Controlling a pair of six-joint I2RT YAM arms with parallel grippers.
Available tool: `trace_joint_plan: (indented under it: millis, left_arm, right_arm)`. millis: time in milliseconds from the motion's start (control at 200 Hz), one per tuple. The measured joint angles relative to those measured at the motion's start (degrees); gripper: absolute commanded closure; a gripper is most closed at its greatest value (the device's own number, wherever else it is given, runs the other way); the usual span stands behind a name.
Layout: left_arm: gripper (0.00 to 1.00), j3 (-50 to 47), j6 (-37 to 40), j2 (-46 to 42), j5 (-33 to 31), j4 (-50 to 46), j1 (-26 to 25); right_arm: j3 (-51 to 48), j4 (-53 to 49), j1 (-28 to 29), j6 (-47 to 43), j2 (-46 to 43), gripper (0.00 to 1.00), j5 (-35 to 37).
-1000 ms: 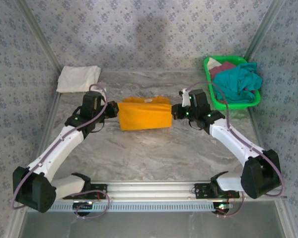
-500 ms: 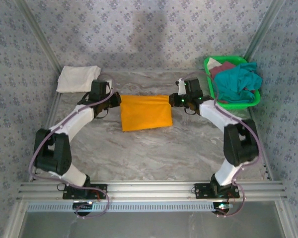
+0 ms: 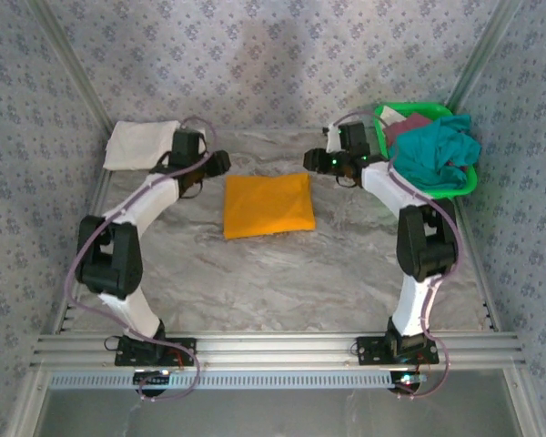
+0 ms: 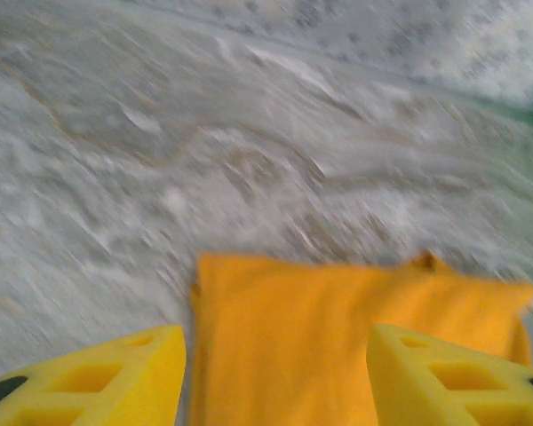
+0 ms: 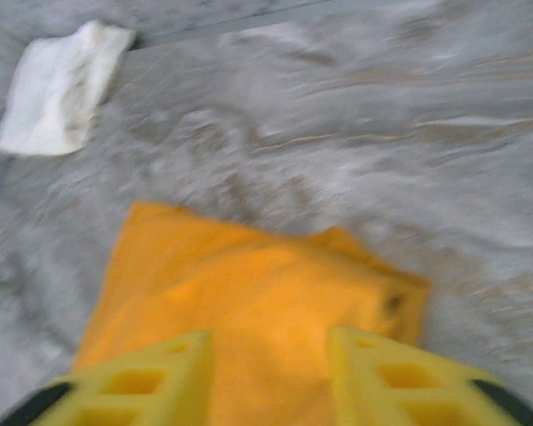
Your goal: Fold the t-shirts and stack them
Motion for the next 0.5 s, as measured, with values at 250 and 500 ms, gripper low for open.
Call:
trace_joint_plan:
  millis: [250,500]
  left_arm:
    - [0.47,-4.96,-1.64,6.51,0.55,9.38,-4.04]
    - [0.49,-0.15,-2.12,19.34,-0.92,11.15,-1.29]
  right_arm:
    - [2.16,6.23,3.08,2.95,9.09,0.87,-6.25]
    - [8.92,7.3,-0.87,4.9,24.94,0.84,-7.32]
